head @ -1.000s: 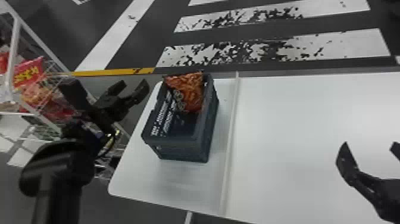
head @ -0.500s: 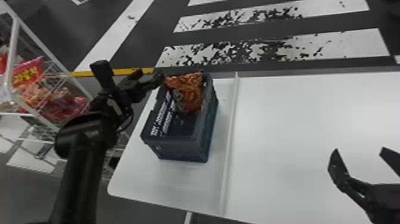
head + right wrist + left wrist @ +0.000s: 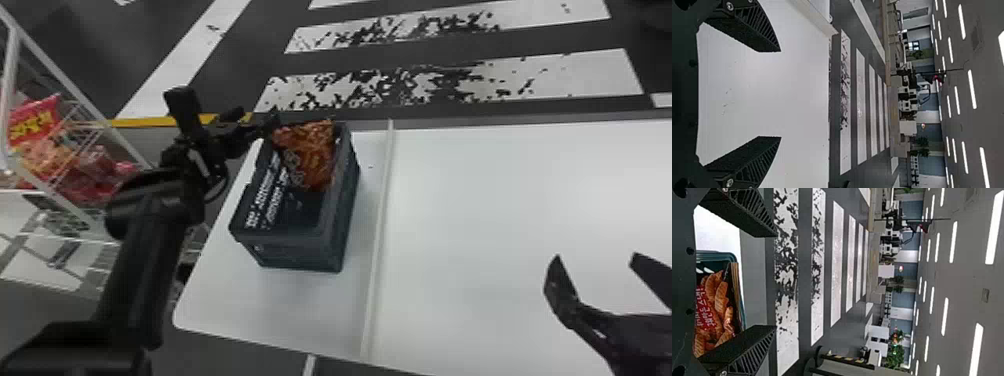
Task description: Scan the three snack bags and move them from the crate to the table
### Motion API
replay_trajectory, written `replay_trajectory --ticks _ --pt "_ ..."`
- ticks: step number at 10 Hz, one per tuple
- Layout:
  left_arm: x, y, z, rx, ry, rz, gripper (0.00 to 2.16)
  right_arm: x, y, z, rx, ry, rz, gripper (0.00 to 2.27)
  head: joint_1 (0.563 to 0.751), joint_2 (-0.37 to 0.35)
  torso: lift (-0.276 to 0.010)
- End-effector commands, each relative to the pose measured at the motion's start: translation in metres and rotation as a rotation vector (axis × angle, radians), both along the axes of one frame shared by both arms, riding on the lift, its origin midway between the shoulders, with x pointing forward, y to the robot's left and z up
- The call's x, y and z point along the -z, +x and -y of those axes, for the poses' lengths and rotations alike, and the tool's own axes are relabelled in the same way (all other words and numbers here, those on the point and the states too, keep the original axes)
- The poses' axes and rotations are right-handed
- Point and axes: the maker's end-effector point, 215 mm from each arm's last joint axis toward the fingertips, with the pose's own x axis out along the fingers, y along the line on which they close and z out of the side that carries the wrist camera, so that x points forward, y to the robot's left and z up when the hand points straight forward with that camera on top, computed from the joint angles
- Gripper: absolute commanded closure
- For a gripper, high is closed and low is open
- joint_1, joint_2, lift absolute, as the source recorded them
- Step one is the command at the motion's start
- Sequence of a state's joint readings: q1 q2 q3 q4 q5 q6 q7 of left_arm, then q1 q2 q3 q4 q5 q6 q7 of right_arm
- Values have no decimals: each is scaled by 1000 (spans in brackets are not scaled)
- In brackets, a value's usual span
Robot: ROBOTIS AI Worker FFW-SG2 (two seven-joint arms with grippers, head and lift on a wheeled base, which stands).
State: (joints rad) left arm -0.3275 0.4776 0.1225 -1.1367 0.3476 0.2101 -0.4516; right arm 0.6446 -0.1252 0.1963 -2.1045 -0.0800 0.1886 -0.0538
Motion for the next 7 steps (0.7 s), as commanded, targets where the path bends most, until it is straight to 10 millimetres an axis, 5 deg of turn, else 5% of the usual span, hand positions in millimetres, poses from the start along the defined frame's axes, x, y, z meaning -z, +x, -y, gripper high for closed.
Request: replay_trajectory --ticks 1,7 --pt "7 3 -2 6 4 -12 36 -3 -2 4 5 -2 4 90 695 328 -62" --pt "41 -12 31 136 -35 -105 36 -9 -2 -3 0 11 19 90 695 305 -62"
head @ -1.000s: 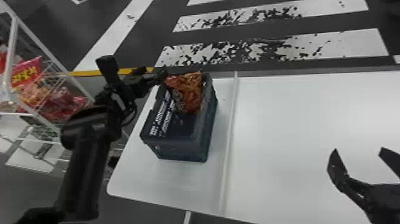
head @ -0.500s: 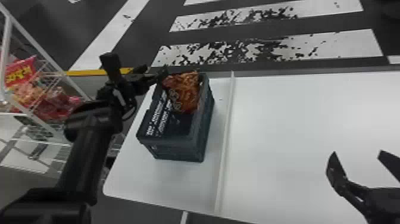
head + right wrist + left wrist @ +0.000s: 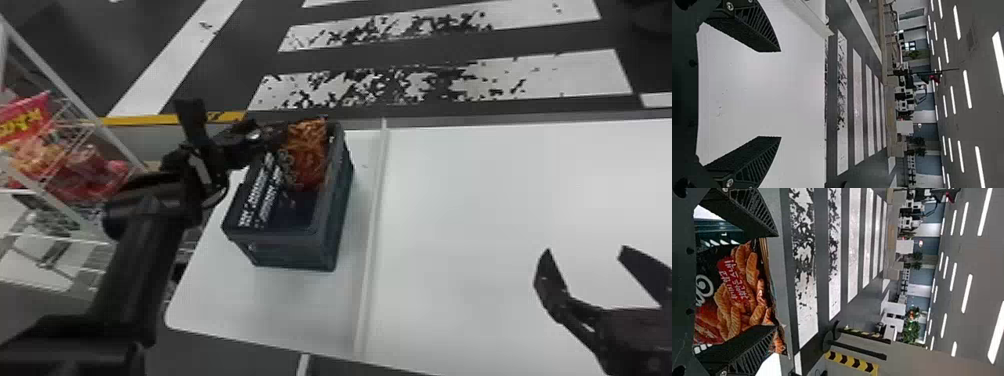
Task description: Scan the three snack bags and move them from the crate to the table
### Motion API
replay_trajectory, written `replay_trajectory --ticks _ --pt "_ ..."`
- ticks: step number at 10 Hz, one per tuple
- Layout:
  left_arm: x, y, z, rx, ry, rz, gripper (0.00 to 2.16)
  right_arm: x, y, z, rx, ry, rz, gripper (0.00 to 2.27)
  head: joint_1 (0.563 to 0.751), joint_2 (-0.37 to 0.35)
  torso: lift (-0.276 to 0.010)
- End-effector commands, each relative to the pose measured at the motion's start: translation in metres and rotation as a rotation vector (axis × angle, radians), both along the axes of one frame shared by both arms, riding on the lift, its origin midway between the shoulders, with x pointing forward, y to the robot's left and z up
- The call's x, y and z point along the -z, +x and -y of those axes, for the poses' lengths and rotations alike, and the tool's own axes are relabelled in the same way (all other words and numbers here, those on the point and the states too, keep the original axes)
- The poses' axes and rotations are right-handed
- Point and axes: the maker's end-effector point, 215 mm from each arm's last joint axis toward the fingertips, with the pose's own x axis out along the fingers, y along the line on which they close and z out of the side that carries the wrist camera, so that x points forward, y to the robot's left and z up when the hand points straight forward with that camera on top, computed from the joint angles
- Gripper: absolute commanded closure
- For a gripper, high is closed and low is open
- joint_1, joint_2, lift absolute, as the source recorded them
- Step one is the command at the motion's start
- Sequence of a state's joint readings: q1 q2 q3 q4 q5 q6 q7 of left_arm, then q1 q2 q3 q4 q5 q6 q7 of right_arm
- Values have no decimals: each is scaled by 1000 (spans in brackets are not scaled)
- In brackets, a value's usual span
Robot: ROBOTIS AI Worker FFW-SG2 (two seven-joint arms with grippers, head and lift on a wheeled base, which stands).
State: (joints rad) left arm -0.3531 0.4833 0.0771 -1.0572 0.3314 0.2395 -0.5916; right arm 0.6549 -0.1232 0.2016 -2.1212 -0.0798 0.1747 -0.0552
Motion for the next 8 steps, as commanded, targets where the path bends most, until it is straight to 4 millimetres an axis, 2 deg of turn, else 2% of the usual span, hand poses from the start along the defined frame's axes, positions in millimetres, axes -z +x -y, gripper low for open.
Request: replay_trajectory --ticks 1,5,8 --pt "4 -3 2 8 -5 -13 36 -3 -2 3 4 -1 7 90 695 305 -62" --pt "22 -36 27 74 -33 -99 36 -7 -1 -6 -1 16 14 90 695 293 -62" --pt "19 -42 22 63 -14 -87 36 -9 1 -10 -4 24 18 90 695 300 -62"
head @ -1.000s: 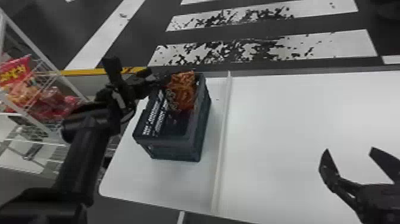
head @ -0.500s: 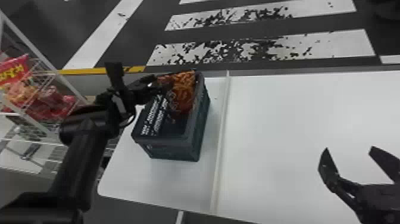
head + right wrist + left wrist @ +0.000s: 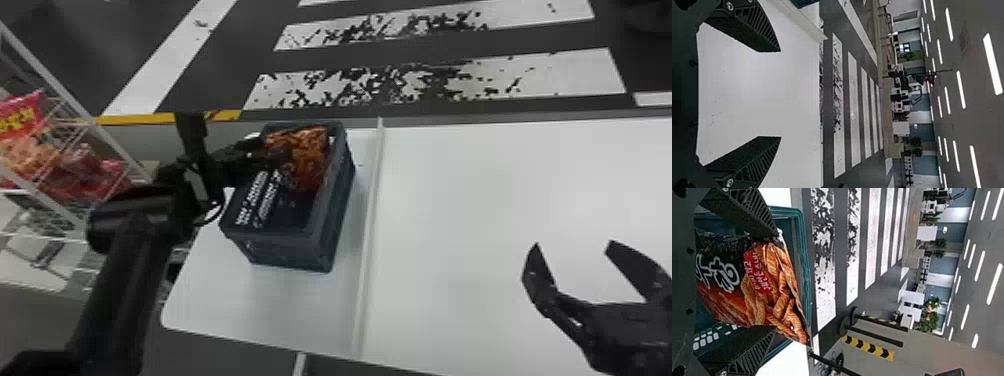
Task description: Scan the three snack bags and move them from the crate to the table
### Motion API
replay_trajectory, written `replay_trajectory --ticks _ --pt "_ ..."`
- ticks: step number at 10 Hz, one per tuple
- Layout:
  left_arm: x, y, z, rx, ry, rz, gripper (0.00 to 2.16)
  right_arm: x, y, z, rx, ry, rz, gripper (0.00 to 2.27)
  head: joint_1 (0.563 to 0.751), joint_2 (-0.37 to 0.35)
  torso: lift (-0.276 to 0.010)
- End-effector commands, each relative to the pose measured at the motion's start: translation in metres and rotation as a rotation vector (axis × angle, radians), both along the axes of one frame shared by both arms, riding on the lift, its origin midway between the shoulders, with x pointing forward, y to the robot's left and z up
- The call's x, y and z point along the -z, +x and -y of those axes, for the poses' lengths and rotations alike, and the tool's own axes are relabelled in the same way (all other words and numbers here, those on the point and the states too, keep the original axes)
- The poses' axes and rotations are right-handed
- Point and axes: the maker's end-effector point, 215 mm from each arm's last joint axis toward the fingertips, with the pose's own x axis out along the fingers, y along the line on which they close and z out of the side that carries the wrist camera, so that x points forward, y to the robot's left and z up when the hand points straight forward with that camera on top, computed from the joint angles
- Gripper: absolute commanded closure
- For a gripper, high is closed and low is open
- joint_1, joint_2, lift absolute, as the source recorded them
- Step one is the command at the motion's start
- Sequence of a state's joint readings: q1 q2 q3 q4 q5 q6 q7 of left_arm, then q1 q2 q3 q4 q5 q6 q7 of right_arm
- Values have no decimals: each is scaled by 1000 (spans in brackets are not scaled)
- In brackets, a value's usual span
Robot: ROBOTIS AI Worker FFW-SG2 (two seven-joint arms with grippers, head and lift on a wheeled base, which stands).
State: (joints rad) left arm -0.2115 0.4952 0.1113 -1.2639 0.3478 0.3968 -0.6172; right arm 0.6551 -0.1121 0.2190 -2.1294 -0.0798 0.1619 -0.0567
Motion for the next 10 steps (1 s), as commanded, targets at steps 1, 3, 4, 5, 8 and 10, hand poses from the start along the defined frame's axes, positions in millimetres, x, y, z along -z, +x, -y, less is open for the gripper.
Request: replay_trajectory --ticks 1,3,4,5,8,10 --pt "-6 -3 -1 -5 14 18 36 0 1 0 0 0 1 90 695 304 -62" --pt "-23 -7 -2 -6 44 56 36 -2 2 1 3 1 6 90 695 308 -62" --pt "-21 -8 -1 1 78 49 36 -3 2 1 7 1 8 90 695 307 -62" --pt "-20 -8 0 5 90 45 36 -4 2 1 9 8 11 90 695 307 -62" --pt "-11 -19 -7 4 115 29 36 -7 0 -1 7 14 15 90 695 309 -62" --pt "-4 -22 -13 -8 127 19 36 -6 -3 -3 2 16 13 90 695 319 -62"
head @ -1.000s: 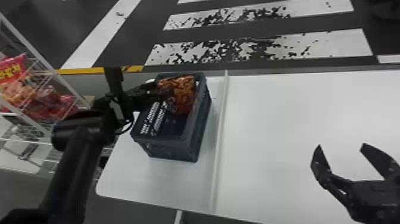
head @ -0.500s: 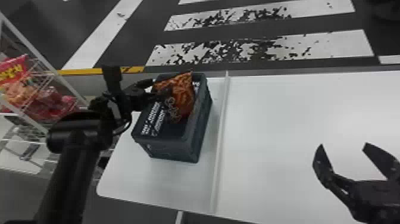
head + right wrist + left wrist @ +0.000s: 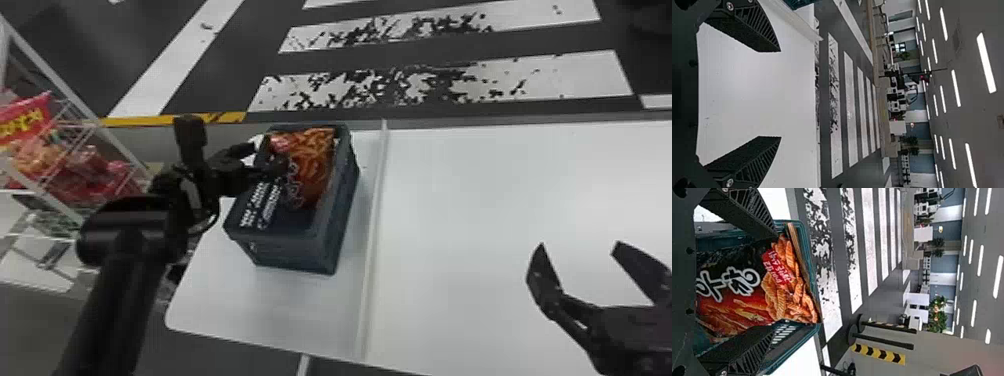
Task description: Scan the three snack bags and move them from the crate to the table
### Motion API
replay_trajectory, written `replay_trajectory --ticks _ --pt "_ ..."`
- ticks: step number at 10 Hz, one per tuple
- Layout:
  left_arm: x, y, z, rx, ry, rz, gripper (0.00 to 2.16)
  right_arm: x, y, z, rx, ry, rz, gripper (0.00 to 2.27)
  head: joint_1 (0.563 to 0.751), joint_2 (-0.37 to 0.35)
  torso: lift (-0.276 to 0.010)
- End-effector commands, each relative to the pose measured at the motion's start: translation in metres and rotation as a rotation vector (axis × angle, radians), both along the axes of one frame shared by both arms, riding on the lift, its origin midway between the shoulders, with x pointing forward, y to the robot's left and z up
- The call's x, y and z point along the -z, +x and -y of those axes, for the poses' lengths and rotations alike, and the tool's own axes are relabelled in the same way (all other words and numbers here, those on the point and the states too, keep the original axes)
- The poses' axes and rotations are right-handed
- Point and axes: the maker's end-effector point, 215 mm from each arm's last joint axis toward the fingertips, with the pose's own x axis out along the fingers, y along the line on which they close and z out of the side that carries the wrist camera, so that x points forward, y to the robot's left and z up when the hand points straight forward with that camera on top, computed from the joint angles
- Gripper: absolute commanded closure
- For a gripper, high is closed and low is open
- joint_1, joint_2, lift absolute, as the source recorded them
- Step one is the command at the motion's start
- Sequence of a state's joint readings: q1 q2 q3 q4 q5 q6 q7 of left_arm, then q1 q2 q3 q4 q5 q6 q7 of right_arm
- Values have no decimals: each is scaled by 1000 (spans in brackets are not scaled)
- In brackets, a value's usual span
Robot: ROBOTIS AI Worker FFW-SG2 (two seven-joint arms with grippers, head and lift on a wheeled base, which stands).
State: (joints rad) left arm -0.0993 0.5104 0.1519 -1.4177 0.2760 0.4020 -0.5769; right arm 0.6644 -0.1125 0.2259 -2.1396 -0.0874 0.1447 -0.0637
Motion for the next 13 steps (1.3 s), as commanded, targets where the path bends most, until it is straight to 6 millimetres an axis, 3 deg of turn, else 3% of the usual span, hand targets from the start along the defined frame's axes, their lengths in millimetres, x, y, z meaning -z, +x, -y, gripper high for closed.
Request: replay_trajectory --ticks 1,3,6,8,10,13 --pt "7 -2 -4 -10 4 -15 36 -1 -3 0 0 2 0 90 695 325 -62" --pt "19 1 14 4 11 -34 36 -9 -8 2 5 8 12 90 695 330 -62" --pt "19 12 22 -30 -13 -58 36 -16 -11 8 9 3 29 90 695 304 -62" --pt "31 22 28 -99 -14 -143 39 -18 -12 10 9 -1 31 90 695 297 -62" --pt "42 30 46 -112 -17 -195 39 -20 -12 10 7 -2 37 90 695 286 -62" --pt "65 30 51 -164 19 -276 39 -19 -10 12 9 2 37 90 695 257 -62"
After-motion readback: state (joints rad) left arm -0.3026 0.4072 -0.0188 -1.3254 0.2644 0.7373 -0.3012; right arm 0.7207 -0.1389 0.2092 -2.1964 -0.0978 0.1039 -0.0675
